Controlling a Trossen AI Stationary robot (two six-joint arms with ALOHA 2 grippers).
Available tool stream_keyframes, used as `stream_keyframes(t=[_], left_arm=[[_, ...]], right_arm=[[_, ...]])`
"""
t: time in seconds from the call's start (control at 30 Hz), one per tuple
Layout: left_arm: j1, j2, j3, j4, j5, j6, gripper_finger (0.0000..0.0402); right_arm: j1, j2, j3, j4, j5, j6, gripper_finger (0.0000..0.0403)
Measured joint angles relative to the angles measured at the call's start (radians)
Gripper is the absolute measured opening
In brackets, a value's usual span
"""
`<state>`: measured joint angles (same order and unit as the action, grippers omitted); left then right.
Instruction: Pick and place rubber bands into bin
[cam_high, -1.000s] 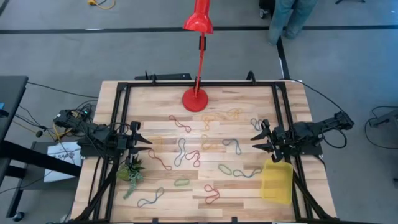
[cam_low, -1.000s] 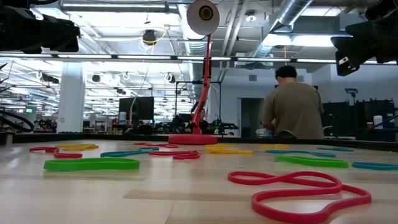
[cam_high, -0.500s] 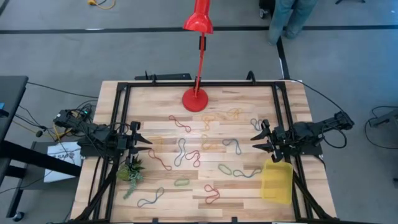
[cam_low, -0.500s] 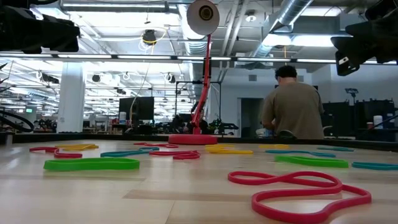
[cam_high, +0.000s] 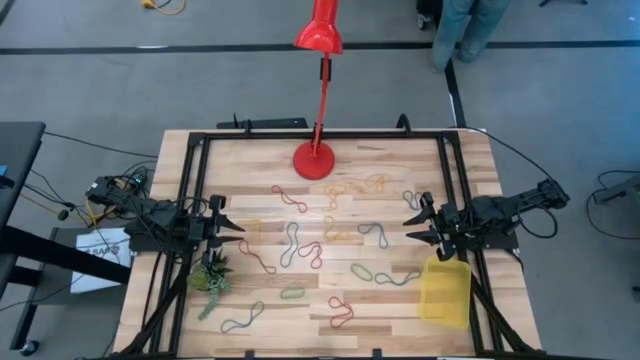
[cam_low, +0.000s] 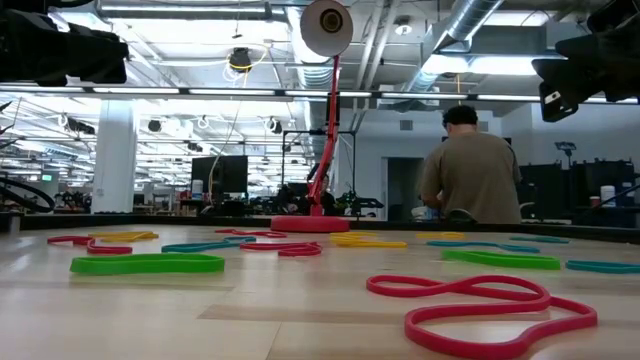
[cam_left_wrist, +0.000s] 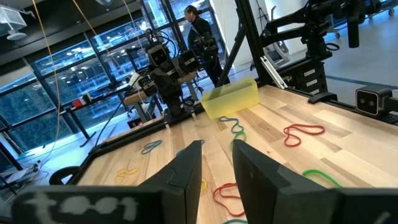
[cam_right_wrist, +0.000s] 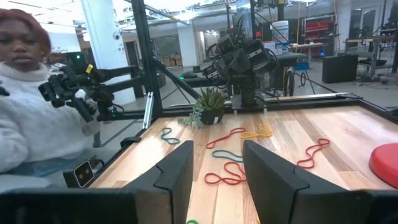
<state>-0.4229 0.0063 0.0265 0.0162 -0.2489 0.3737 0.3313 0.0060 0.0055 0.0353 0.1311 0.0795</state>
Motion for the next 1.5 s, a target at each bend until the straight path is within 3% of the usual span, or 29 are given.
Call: stream_keyframes(t=[0.5, 0.77, 1.0, 1.5], left_arm=[[0.0, 0.0, 0.0, 0.0, 0.0, 0.0, 0.0082], [0.0, 0.0, 0.0, 0.001, 0.0, -0.319, 0.0082], [0.0, 0.0, 0.0, 0.012, 0.0, -0.405, 0.0082], [0.0, 0.0, -0.002, 0.043, -0.028, -0.4, 0.0082]], right_arm=[[0.0, 0.0, 0.0, 0.0, 0.0, 0.0, 0.0134], [0.0, 0.0, 0.0, 0.0, 0.0, 0.0, 0.0134], [0.0, 0.0, 0.0, 0.001, 0.003, 0.0, 0.0133], [-0.013, 0.0, 0.005, 0.032, 0.053, -0.125, 0.0134]])
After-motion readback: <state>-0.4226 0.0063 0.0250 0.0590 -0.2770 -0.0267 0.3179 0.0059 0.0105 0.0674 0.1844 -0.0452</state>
